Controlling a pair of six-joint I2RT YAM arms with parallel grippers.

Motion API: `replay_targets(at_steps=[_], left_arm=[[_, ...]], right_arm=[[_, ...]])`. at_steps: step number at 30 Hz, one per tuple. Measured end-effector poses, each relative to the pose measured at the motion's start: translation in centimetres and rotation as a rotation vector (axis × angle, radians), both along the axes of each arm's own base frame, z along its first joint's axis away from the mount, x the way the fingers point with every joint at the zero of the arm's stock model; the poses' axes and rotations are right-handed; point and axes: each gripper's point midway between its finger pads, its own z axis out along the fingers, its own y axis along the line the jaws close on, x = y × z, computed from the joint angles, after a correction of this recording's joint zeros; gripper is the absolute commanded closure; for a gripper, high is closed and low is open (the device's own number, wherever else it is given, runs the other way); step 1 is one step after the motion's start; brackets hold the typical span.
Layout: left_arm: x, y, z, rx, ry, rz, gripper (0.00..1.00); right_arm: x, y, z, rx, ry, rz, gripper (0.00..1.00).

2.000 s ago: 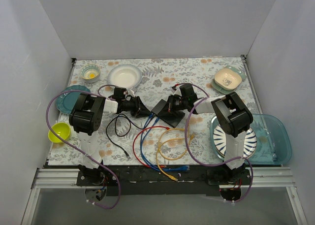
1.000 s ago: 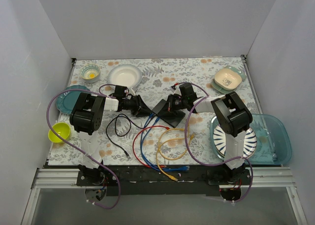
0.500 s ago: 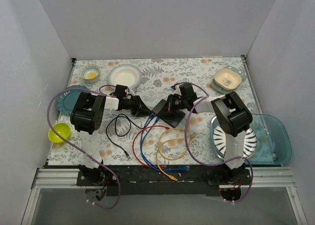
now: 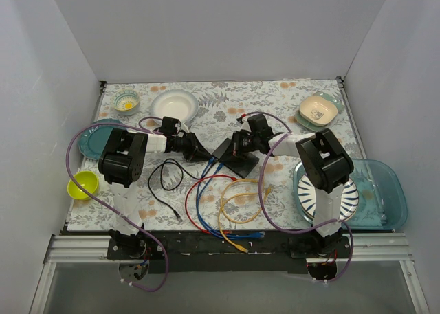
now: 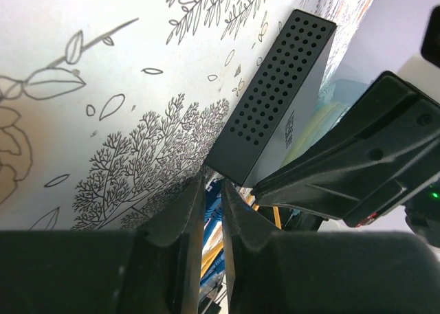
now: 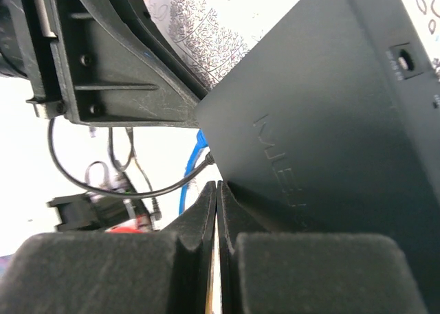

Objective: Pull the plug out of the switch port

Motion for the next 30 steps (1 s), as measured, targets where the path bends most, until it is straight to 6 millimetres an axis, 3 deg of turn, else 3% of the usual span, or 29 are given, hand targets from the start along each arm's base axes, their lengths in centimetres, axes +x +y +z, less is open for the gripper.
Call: replay_targets(at_steps=[10, 21, 30], left_arm=[[0.0, -0.1, 0.0, 0.003, -0.018, -0.01, 1.0], [-0.1, 0.0, 0.1, 0.028, -0.065, -0.025, 1.0], [-1.1, 1.1, -0.3, 0.093, -0.075, -0.005, 1.0]], right_arm=[[-2.1, 0.3, -1.0, -0.149, -0.088, 0.07, 0.96], [-1.6, 0.6, -1.1, -0.18, -0.058, 0.076, 0.97], [-0.7, 0.7, -1.0, -0.193, -0.092, 0.064, 0.96]])
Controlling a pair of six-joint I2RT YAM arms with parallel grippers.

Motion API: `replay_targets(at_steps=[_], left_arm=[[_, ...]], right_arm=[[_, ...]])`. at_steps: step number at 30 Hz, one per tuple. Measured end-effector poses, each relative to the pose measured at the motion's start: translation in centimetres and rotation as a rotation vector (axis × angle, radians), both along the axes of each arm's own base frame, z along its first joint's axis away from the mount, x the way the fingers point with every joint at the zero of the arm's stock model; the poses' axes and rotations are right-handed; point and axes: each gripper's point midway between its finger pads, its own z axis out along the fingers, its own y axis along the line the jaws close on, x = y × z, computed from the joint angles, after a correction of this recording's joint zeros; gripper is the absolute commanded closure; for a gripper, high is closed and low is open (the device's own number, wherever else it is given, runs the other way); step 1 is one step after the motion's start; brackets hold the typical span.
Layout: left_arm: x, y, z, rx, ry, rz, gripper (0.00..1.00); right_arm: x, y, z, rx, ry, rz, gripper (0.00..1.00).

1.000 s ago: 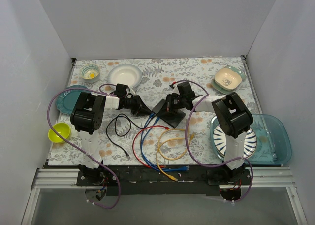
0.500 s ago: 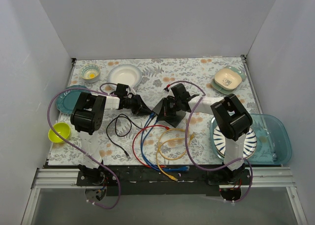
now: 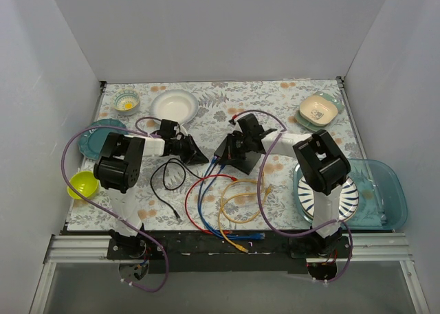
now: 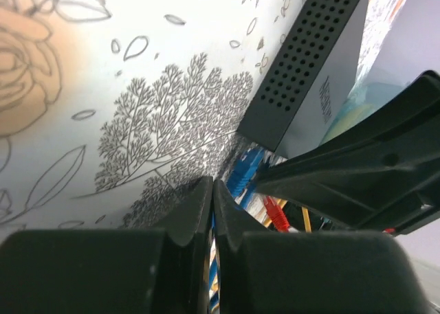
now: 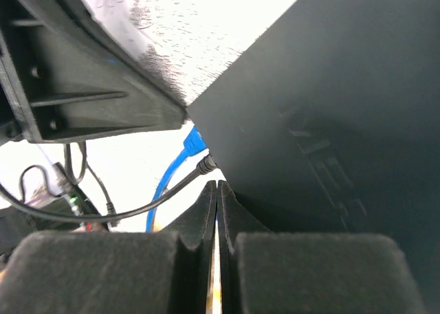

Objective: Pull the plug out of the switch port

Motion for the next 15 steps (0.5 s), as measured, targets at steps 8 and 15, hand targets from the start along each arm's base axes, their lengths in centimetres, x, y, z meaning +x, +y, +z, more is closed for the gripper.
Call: replay_targets(at_steps=[8, 15], left_arm=[[-0.8, 0.2, 0.0, -0.018, 0.019, 0.015, 1.0], [-2.8, 0.5, 0.2, -0.05, 0.037, 0.047, 0.97]], right_arm=[[2.4, -2.7, 2.1, -0.016, -0.087, -0.104, 0.94], [5.2, -5.0, 2.2, -0.031, -0.113, -0.205, 0.8]])
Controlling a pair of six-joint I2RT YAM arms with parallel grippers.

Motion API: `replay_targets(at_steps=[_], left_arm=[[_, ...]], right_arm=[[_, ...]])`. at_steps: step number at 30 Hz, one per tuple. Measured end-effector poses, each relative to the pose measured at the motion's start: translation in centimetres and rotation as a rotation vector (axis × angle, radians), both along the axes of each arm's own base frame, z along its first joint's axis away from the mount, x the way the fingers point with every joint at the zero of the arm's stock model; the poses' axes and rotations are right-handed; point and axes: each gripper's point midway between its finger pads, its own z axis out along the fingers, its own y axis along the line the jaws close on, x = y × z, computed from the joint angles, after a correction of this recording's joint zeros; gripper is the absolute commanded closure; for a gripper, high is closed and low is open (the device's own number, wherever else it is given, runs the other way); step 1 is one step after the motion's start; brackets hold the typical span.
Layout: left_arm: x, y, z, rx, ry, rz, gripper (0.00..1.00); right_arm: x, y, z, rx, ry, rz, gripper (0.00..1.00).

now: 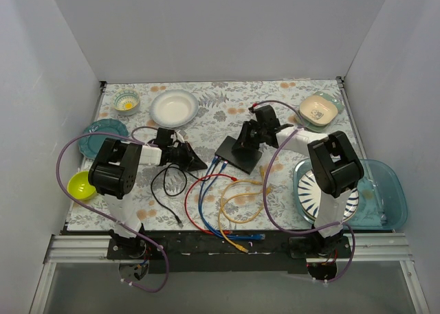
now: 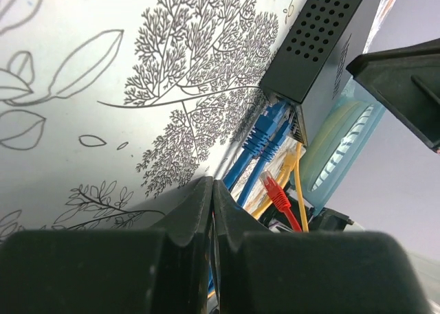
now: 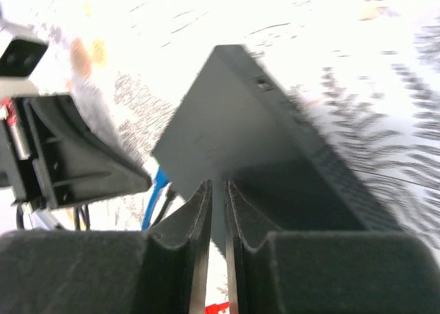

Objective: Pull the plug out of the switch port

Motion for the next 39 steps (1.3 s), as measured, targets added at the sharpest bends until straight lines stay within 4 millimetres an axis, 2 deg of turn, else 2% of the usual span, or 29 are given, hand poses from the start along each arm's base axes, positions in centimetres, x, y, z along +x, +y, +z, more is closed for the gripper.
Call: replay_targets(at_steps=[4, 6, 9, 16, 17, 18, 21, 24, 25, 26, 28, 31, 35, 38, 39], left_arm=[[-0.1, -0.3, 0.1, -0.014, 0.008, 0.006, 0.98], [-0.3, -0.8, 0.1, -0.016, 0.006, -0.005, 0.98], [-0.8, -1.8, 0.2, -0.023, 0.002, -0.029, 0.99], [-3.0, -3.3, 0.1, -0.035, 0.021, -0.061, 0.96], [-3.1, -3.2, 0.1, -0.031, 0.02, -0.057, 0.93], [-3.1, -3.1, 0.1, -0.022, 0.021, -0.047, 0.83], [-2.5, -2.5, 0.4, 0.0, 0.017, -0.007, 0.68], [-1.2, -1.5, 1.0, 0.023, 0.007, 0.067, 0.55], [-0.6, -1.1, 1.2, 0.026, 0.002, 0.099, 0.4], [0.1, -0.7, 1.5, 0.024, -0.005, 0.13, 0.2], [1.2, -0.4, 2.6, -0.016, -0.01, 0.188, 0.1], [2.4, -0.6, 3.4, -0.04, -0.034, 0.206, 0.02], [4.2, -2.0, 3.6, -0.035, -0.032, 0.168, 0.02], [4.2, -2.6, 3.5, -0.025, -0.041, 0.156, 0.02], [4.1, -2.7, 3.5, -0.025, -0.041, 0.153, 0.06]], right_arm=[[0.9, -1.8, -0.7, -0.033, 0.038, -0.054, 0.82], [1.9, -2.1, -0.7, -0.034, 0.042, -0.069, 0.83], [2.9, -2.3, -0.8, -0.026, 0.041, -0.077, 0.85], [2.5, -1.1, -0.8, 0.009, 0.047, -0.036, 0.85], [2.4, -1.0, -0.8, 0.01, 0.046, -0.033, 0.85], [2.3, -0.9, -0.9, 0.011, 0.047, -0.029, 0.85], [2.2, -1.0, -0.8, 0.009, 0.031, -0.032, 0.84], [1.2, -2.0, -0.6, -0.016, 0.005, -0.057, 0.79], [0.7, -2.4, -0.6, -0.021, -0.001, -0.064, 0.78], [0.2, -2.6, -0.5, -0.019, 0.0, -0.065, 0.77], [-0.2, -2.5, -0.4, 0.003, -0.004, -0.058, 0.78], [-0.8, -1.9, -0.5, 0.057, 0.008, -0.042, 0.81], [-1.3, -0.8, -0.6, 0.128, 0.034, 0.0, 0.83], [-1.6, 0.0, -0.8, 0.171, 0.056, 0.029, 0.84], [-1.7, 0.3, -0.8, 0.188, 0.066, 0.041, 0.85]])
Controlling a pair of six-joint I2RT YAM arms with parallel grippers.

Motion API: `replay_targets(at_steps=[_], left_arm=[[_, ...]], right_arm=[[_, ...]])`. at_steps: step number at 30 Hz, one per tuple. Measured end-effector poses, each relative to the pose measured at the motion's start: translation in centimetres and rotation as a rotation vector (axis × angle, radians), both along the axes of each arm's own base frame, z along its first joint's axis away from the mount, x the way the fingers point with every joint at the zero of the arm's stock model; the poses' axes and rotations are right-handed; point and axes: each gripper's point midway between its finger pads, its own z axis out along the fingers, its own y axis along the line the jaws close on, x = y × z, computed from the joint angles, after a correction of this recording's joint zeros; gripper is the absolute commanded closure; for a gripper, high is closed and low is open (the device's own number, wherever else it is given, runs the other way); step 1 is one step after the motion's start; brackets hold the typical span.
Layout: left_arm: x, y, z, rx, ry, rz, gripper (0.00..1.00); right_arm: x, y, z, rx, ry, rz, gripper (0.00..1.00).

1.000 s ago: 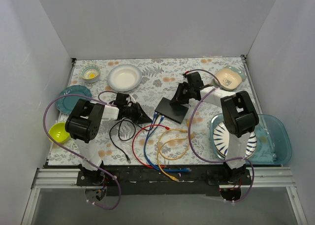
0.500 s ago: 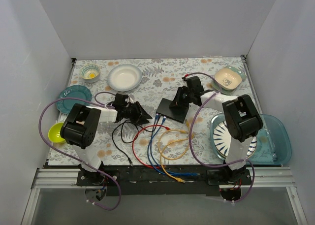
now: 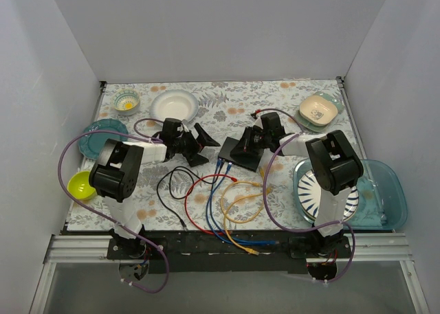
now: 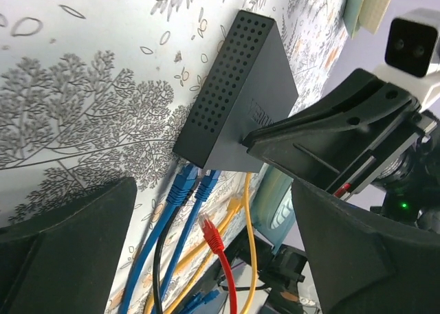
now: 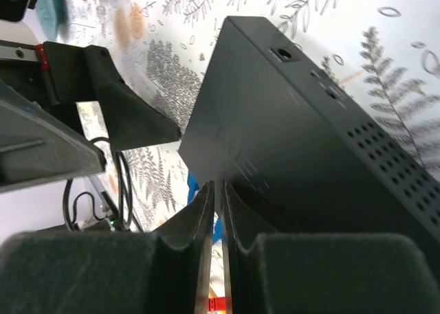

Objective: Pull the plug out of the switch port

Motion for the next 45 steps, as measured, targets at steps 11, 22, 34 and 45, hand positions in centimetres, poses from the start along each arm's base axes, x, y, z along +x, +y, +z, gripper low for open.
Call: replay_targets(at_steps=[11, 22, 34, 45], left_arm=[[-3.4, -2.8, -2.1, -0.038, 0.016, -0.143, 0.56], [-4.2, -2.3, -2.5, -0.125, 0.023, -0.121, 0.65], [-3.5, -2.1, -2.8, -0.134, 0.073, -0.065, 0.68], [-0.8, -2.2, -2.5, -0.092, 0.032, -0.003, 0.6]], right_arm=[[0.0, 0.6, 0.0, 0.032, 0.02, 0.014, 0.88], [0.0, 0.5, -0.1, 0.027, 0.022, 0.01, 0.89], [0.1, 0.5, -0.2, 0.036, 0.031, -0.009, 0.91], [0.3, 0.6, -0.2, 0.04, 0.027, -0.01, 0.91]])
